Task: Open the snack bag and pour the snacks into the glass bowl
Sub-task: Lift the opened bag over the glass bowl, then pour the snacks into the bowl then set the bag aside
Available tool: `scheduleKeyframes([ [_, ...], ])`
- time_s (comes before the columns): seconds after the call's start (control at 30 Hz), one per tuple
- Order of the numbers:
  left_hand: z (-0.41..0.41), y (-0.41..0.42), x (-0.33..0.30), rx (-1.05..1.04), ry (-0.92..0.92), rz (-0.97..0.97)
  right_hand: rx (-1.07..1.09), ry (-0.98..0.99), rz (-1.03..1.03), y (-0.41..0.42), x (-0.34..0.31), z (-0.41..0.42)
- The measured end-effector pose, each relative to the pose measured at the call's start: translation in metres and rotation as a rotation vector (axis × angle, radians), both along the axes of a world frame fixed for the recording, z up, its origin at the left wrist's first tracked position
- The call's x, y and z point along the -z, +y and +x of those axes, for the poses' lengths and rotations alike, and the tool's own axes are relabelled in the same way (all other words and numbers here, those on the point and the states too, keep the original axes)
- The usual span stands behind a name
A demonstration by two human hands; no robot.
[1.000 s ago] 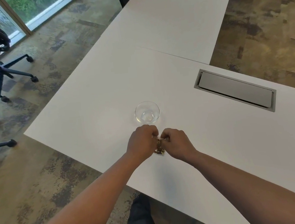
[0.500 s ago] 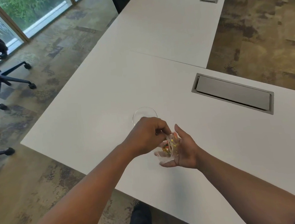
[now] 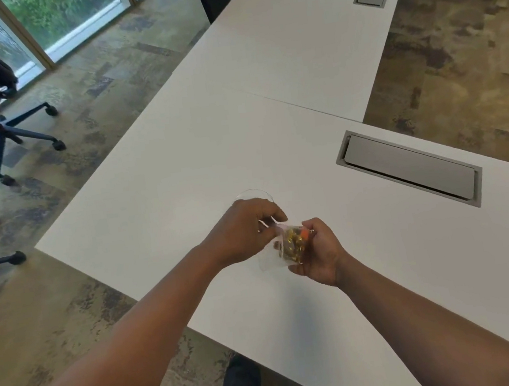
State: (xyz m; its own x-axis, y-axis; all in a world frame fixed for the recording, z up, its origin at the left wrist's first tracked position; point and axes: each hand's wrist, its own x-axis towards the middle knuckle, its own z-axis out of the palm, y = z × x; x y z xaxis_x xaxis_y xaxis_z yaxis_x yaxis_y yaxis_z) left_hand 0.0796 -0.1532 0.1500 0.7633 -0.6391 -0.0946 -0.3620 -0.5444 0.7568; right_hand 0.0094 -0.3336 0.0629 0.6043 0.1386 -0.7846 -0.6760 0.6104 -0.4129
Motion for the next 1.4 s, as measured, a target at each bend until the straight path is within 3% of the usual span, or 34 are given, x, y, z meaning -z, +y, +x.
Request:
scheduleKeyframes([
  [0.17, 0.025, 0.013, 0.041, -0.363, 0.274, -0.064, 0.216, 0.015, -0.138, -0.01, 0.006, 0.013],
  [0.27, 0.034, 0.014, 0.081, -0.56, 0.264, 0.053, 0.309, 0.026, -0.194, -0.016, 0.009, 0.024],
  [0.4, 0.039, 0.012, 0.123, -0.65, 0.29, 0.17, 0.336, 0.01, -0.331, -0.016, 0.009, 0.046],
  [0.6, 0.044, 0.006, 0.147, -0.716, 0.283, 0.117, 0.156, -0.088, -0.687, -0.003, 0.011, 0.084],
  [0.83, 0.05, 0.009, 0.153, -0.703, 0.266, 0.132, -0.361, -0.465, -1.363, 0.026, -0.002, 0.097],
  [1.03, 0.052, 0.01, 0.152, -0.688, 0.273, 0.13, -0.529, -0.659, -1.652, 0.035, -0.014, 0.103],
  [1.13, 0.052, 0.011, 0.151, -0.663, 0.276, 0.132, -0.482, -0.679, -1.66, 0.03, -0.02, 0.105],
  [1.23, 0.049, 0.013, 0.147, -0.646, 0.302, 0.098, -0.336, -0.618, -1.522, 0.026, -0.028, 0.102],
  [1.4, 0.032, 0.016, 0.125, -0.756, 0.225, -0.136, 0.109, -0.112, -0.824, 0.015, -0.023, 0.1],
])
